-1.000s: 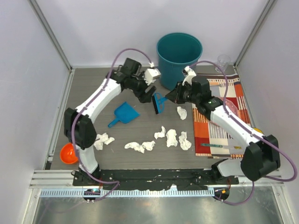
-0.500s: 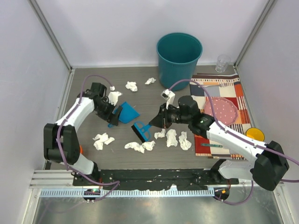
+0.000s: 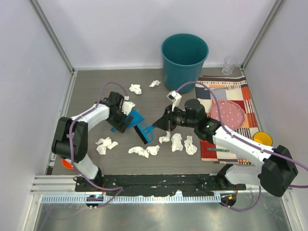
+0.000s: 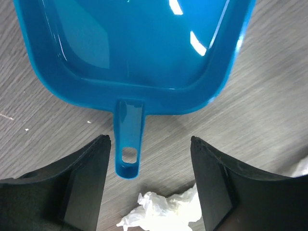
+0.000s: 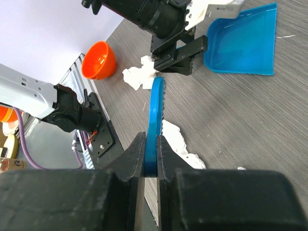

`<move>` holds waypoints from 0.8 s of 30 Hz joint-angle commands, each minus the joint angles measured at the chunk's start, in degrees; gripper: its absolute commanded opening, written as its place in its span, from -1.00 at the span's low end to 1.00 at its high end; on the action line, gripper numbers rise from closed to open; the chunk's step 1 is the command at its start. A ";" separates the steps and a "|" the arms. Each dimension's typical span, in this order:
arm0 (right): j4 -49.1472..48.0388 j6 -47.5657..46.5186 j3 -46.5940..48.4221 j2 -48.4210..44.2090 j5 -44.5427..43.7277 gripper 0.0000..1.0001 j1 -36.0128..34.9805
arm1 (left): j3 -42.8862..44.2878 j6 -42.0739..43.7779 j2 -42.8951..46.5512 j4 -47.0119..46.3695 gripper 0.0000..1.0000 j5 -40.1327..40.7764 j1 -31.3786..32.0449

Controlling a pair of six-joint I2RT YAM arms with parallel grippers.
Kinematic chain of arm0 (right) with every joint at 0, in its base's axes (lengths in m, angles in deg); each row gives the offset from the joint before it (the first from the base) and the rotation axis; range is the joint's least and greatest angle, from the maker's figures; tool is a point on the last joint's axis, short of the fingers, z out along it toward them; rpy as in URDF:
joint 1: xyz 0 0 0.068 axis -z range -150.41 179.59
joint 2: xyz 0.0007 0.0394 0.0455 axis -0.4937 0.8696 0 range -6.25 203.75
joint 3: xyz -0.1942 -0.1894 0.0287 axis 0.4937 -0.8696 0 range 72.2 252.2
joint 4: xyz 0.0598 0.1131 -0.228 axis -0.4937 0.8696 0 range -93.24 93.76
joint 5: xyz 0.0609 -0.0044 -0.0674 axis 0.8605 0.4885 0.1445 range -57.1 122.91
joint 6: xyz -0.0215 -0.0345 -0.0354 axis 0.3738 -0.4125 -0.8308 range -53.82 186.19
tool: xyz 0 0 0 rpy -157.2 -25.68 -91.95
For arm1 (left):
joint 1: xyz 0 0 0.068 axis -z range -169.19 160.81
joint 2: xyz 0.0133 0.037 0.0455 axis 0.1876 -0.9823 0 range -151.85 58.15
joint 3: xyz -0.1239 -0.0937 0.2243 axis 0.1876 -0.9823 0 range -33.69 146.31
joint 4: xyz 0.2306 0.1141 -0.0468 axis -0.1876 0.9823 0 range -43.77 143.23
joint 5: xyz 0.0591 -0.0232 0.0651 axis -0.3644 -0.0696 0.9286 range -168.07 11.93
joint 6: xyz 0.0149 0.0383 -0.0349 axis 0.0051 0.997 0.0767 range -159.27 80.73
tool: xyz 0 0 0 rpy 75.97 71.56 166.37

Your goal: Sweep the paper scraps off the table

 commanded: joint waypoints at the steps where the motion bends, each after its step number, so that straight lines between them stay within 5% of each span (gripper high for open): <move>1: -3.38 0.41 -0.95 -2.41 -0.90 -0.99 -0.39 | -0.58 1.89 -1.28 -3.58 0.36 6.19 0.29; 9: -3.03 0.15 -0.95 -2.85 -1.52 -0.99 -0.30 | -0.58 1.54 -4.79 -2.96 -0.17 3.29 0.29; 12: -0.92 -0.38 -0.43 -3.64 -4.50 -0.98 -0.39 | 0.03 1.37 -5.32 -2.70 -0.66 3.47 0.29; 13: 0.13 -0.47 -0.16 -3.90 -6.25 -0.98 -0.47 | 0.73 0.58 -5.06 -2.53 -1.00 3.73 0.12; 19: -1.08 0.41 2.73 -1.28 -14.69 -0.98 -6.61 | 4.85 -1.01 1.17 -1.47 -1.00 4.52 -3.12; 24: -7.15 1.82 11.25 12.77 -17.34 -0.98 -16.10 | 9.17 0.75 6.88 2.39 -1.00 4.95 -8.84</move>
